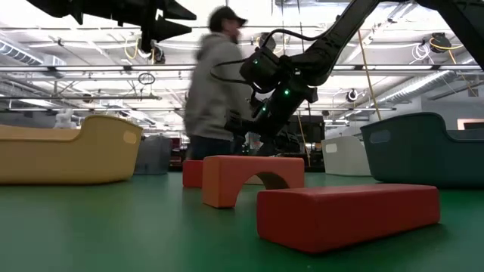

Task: Sort & place blocks by color
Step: Put the top right light brown block into the white bin

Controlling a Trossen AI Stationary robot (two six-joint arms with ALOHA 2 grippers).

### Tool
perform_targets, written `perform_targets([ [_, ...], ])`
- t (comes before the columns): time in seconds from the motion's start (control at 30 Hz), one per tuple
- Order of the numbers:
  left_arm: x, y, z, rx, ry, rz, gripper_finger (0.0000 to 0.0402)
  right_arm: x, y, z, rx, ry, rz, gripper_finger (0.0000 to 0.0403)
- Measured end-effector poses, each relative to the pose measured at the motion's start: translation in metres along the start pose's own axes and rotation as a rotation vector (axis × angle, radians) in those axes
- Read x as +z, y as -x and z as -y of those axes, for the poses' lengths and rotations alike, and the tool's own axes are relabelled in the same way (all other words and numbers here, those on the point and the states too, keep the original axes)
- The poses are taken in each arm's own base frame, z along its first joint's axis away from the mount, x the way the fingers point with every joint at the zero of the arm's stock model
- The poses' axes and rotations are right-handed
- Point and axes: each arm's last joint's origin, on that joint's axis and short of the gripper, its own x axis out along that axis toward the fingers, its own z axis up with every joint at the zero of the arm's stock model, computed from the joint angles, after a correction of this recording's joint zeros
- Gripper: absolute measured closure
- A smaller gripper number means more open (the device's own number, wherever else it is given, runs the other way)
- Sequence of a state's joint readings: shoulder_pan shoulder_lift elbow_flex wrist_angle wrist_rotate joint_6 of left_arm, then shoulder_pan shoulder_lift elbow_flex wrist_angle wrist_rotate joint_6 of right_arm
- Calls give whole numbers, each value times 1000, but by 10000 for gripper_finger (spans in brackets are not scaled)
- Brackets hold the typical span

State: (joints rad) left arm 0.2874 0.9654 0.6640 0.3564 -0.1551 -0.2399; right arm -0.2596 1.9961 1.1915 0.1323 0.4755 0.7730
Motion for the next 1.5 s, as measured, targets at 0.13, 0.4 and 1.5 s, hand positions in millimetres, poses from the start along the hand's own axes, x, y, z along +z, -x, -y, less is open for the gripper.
perform_targets([
  [0.13, -2, 0, 0, 5, -3, -21, 229, -1, 0, 1, -8, 6, -8, 124],
  [0.4, -3, 0, -1, 8, -5, -33, 229, -4, 1, 2, -40, 20, -10, 124],
  [1.5, -5, 0, -1, 10, 44, -46, 229, -37, 0, -15, 14, 115, -45, 287],
])
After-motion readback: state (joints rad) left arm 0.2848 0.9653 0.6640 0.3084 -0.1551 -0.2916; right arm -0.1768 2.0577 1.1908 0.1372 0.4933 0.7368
